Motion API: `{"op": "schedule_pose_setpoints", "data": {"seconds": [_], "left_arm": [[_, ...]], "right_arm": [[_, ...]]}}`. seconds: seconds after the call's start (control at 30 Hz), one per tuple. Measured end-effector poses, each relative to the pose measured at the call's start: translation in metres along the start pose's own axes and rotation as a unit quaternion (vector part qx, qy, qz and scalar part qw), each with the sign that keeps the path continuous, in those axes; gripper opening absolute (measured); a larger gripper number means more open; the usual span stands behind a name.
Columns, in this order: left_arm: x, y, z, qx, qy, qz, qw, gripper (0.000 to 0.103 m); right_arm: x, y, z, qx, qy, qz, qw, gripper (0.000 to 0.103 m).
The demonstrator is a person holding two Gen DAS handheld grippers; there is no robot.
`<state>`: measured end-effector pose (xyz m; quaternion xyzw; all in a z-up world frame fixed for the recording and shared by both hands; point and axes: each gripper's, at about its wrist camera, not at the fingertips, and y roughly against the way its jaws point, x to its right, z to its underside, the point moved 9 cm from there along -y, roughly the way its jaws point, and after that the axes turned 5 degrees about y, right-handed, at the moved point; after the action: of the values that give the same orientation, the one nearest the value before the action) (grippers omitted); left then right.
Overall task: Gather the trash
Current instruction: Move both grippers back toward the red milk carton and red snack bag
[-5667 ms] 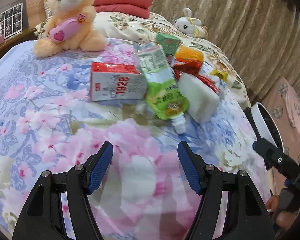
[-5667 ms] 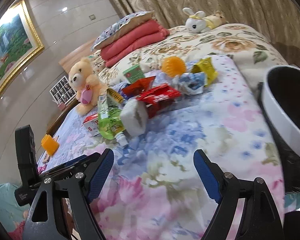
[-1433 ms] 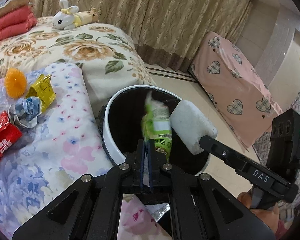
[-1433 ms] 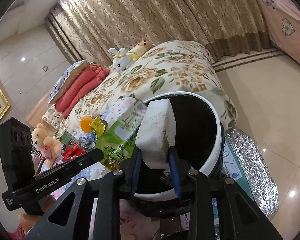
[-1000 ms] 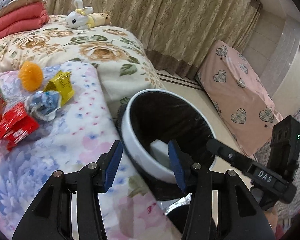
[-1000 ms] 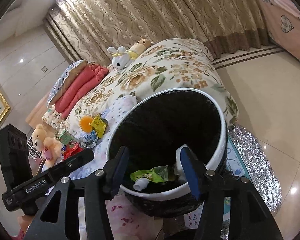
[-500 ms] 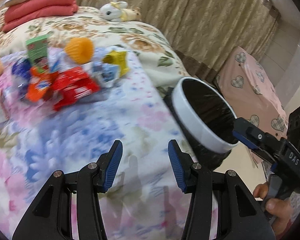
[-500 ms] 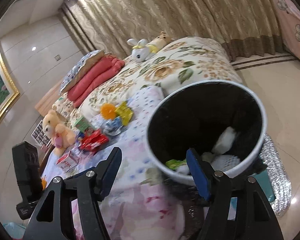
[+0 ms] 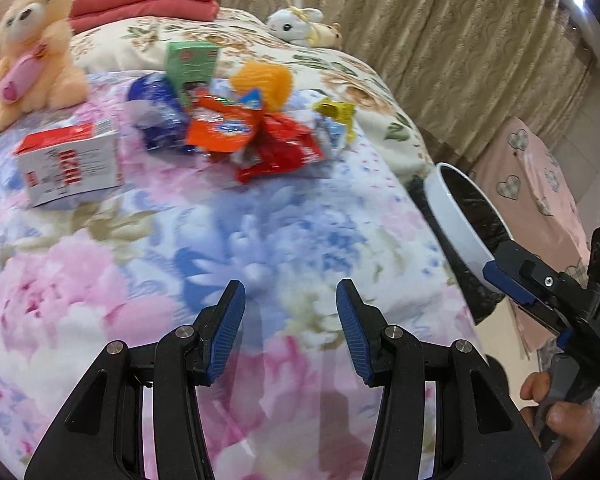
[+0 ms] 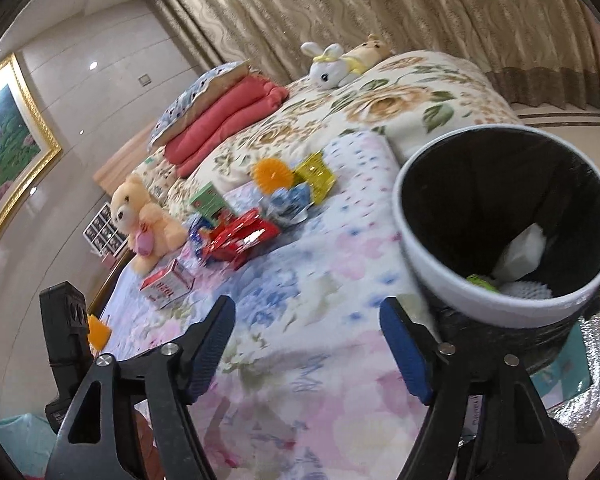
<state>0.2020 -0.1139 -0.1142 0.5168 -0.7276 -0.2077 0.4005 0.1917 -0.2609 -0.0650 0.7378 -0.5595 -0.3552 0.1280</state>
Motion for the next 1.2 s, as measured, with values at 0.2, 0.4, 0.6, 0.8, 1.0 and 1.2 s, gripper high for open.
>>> {"op": "schedule_pose_setpoints", "data": {"seconds": [0.2,0.4,0.6,0.8,1.0,1.2], "left_arm": [[-0.027,0.009,0.001,0.01,0.019,-0.02,0.9996,0.051],[-0.055,0.021,-0.002,0.027,0.024,-0.047,0.9982,0.057],[-0.089,0.027,-0.007,0.029,0.043,-0.064,0.9966,0.061],[-0.117,0.032,-0.02,0.032,0.041,-0.078,0.9956,0.064],[-0.142,0.029,-0.041,0.021,0.012,-0.083,0.9963,0.069],[-0.157,0.019,-0.058,0.003,-0.019,-0.083,0.9963,0.077]], "right_arm": [[-0.018,-0.018,0.01,-0.017,0.004,-0.01,1.0,0.084],[-0.036,-0.039,0.016,-0.033,0.01,-0.02,0.999,0.085],[-0.054,-0.059,0.017,-0.045,0.024,-0.026,0.998,0.085],[-0.06,-0.074,0.009,-0.043,0.029,-0.02,0.998,0.085],[-0.066,-0.09,-0.002,-0.042,0.038,-0.014,0.998,0.085],[-0.069,-0.109,-0.011,-0.042,0.042,-0.006,0.998,0.085]]}}
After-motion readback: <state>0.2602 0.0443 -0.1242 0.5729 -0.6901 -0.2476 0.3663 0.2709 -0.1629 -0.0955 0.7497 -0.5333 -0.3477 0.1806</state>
